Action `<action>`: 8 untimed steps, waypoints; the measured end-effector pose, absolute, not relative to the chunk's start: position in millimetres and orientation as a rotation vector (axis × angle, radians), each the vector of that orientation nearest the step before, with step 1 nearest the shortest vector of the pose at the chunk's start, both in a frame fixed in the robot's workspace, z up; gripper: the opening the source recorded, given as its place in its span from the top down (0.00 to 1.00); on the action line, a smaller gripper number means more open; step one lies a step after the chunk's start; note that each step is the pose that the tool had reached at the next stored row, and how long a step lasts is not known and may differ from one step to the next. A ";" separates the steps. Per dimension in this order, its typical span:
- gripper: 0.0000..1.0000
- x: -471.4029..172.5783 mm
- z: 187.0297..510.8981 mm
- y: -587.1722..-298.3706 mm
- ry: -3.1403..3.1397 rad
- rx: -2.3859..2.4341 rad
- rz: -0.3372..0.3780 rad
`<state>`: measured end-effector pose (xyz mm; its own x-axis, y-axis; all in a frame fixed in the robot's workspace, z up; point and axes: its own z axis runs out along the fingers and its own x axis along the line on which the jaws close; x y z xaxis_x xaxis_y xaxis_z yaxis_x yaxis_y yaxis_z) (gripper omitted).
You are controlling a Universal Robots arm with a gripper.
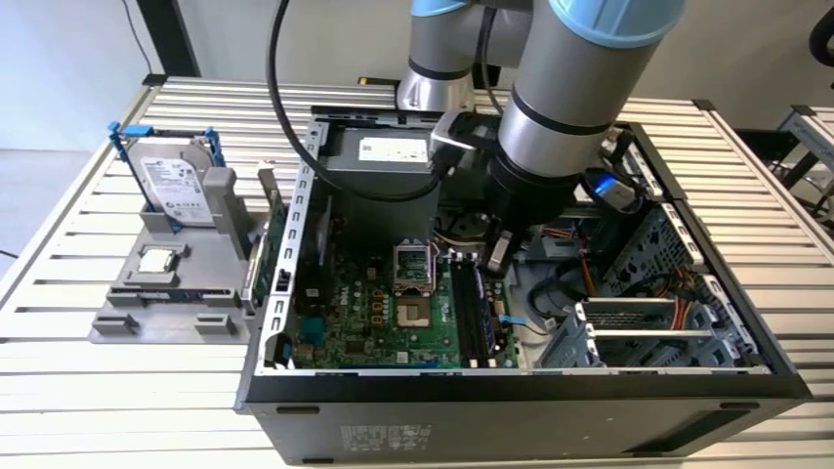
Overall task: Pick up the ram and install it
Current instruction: 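Press down the ram until it locks into place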
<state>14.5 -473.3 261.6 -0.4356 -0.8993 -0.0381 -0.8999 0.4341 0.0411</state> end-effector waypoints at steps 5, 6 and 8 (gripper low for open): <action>1.00 14.6 261.6 -473.3 2.596 -1.751 0.088; 1.00 14.6 261.6 -473.3 2.585 -1.768 0.088; 1.00 14.7 261.6 -473.3 2.560 -1.804 0.088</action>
